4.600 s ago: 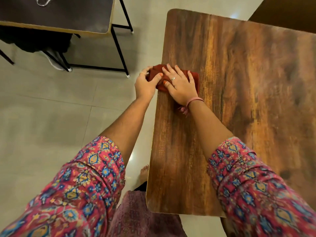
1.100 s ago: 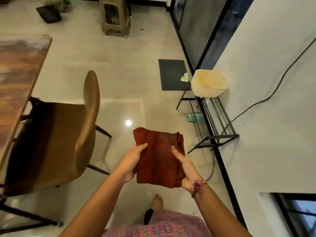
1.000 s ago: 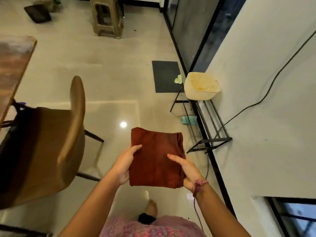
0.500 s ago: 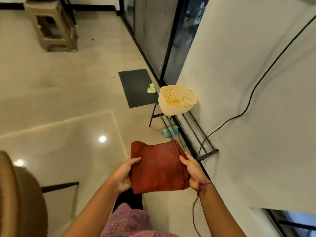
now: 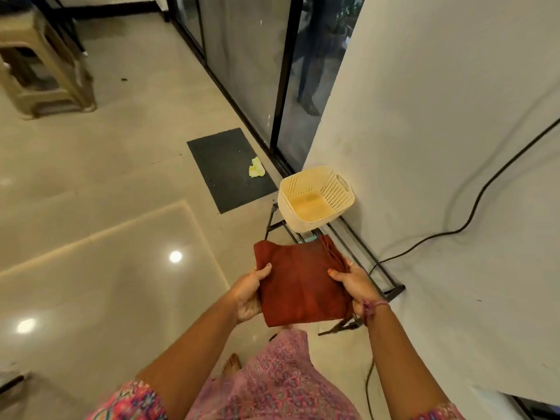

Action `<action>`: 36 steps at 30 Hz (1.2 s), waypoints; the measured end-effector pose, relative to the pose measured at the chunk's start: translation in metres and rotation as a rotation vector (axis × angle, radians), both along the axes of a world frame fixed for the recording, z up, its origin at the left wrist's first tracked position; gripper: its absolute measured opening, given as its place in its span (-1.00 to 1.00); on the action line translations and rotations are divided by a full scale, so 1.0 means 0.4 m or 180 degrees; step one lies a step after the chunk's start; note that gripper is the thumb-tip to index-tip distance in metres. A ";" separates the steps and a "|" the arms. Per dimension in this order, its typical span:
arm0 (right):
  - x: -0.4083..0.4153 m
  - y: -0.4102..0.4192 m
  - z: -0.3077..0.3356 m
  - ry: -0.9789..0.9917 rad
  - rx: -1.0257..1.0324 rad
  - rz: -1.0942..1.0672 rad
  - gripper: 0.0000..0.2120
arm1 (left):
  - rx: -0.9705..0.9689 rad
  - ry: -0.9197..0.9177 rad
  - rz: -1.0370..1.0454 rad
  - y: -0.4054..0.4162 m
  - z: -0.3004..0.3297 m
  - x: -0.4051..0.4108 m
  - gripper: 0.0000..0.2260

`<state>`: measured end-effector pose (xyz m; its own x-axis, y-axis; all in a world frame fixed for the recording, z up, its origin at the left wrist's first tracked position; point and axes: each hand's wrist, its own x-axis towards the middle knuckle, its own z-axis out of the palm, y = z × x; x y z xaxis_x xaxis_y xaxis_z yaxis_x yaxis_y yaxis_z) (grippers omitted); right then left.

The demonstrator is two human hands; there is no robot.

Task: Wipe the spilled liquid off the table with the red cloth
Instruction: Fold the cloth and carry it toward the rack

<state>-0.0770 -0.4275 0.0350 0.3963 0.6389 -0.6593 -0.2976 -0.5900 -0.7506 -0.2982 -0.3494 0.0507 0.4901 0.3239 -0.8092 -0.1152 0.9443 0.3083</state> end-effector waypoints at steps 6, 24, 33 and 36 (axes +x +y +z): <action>0.172 0.212 -0.017 0.0030 -0.0056 -0.0120 -0.61 | 0.0446 0.0038 -0.0224 0.212 -0.006 0.166 -0.73; 0.587 0.790 -0.448 0.0101 -0.1043 0.0340 -0.51 | 0.2295 0.2015 -0.2799 0.675 -0.400 0.657 -0.11; 0.640 0.858 -0.636 -0.0223 -0.1270 0.0706 -0.45 | 0.2027 0.2493 -0.3541 0.736 -0.550 0.729 -0.11; 0.639 0.852 -0.660 -0.0706 -0.1382 0.0883 -0.40 | 0.1603 0.2645 -0.4127 0.734 -0.570 0.732 -0.06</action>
<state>0.1786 -0.0867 -0.2289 0.4112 0.4274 -0.8052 0.0502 -0.8926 -0.4481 -0.0055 -0.0557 -0.1774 0.1354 0.3634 -0.9218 0.9841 0.0582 0.1675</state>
